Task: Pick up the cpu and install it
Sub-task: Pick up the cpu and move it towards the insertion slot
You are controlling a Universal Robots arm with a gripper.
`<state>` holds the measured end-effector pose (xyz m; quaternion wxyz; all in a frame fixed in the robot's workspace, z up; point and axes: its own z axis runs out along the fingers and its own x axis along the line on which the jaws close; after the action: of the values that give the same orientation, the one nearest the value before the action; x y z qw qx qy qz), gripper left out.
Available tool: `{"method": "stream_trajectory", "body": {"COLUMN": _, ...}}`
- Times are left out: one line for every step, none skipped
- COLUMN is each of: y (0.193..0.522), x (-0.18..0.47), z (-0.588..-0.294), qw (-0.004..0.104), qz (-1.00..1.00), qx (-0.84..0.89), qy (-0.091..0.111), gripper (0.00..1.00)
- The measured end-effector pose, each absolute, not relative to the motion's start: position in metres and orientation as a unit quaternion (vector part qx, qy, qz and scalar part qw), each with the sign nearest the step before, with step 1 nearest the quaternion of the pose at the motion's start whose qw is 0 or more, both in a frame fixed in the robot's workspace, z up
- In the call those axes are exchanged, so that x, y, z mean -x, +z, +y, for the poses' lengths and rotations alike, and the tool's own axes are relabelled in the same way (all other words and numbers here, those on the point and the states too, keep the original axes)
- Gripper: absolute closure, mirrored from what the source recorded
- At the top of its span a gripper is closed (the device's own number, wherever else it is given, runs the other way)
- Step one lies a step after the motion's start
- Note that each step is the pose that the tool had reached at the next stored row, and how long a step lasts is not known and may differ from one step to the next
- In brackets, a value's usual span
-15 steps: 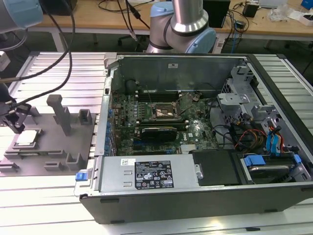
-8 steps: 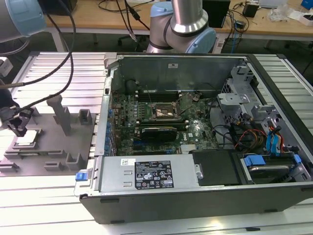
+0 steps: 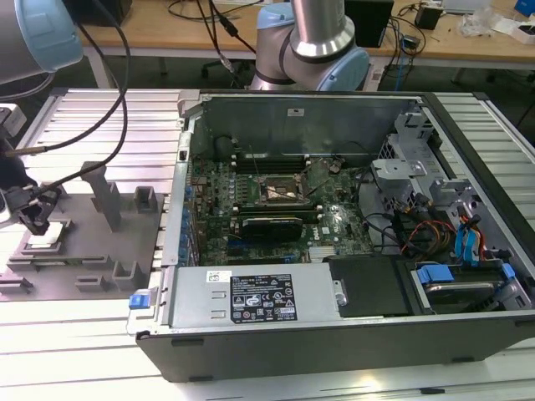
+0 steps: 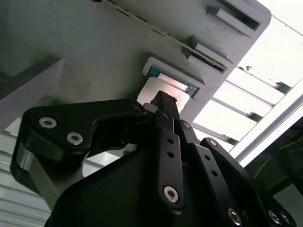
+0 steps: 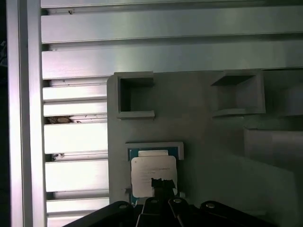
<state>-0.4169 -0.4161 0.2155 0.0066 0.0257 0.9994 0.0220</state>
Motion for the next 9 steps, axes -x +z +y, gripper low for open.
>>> {"method": "stream_trajectory", "body": {"y": 0.2146, "x": 0.4180, "z": -0.4155, "qw": 0.007, "qz": 0.999, "qx": -0.026, "qy": 0.022, "gripper": 0.89}}
{"method": "stream_trajectory", "body": {"y": 0.2129, "x": 0.4197, "z": -0.4153, "qw": 0.007, "qz": 0.999, "qx": -0.026, "qy": 0.022, "gripper": 0.89}}
{"method": "stream_trajectory", "body": {"y": 0.2117, "x": 0.4205, "z": -0.4153, "qw": 0.007, "qz": 0.999, "qx": -0.026, "qy": 0.022, "gripper": 0.89}}
{"method": "stream_trajectory", "body": {"y": 0.2095, "x": 0.4209, "z": -0.4154, "qw": 0.007, "qz": 0.999, "qx": -0.026, "qy": 0.022, "gripper": 0.89}}
{"method": "stream_trajectory", "body": {"y": 0.2087, "x": 0.4210, "z": -0.4154, "qw": 0.007, "qz": 0.999, "qx": -0.026, "qy": 0.022, "gripper": 0.89}}
{"method": "stream_trajectory", "body": {"y": 0.2088, "x": 0.4210, "z": -0.4154, "qw": 0.006, "qz": 0.999, "qx": -0.026, "qy": 0.022, "gripper": 0.89}}
{"method": "stream_trajectory", "body": {"y": 0.2088, "x": 0.4211, "z": -0.4153, "qw": 0.006, "qz": 0.999, "qx": -0.026, "qy": 0.022, "gripper": 0.89}}
{"method": "stream_trajectory", "body": {"y": 0.2088, "x": 0.4211, "z": -0.4153, "qw": 0.006, "qz": 0.999, "qx": -0.026, "qy": 0.022, "gripper": 0.89}}
{"method": "stream_trajectory", "body": {"y": 0.2086, "x": 0.4211, "z": -0.4153, "qw": 0.006, "qz": 0.999, "qx": -0.026, "qy": 0.022, "gripper": 0.89}}
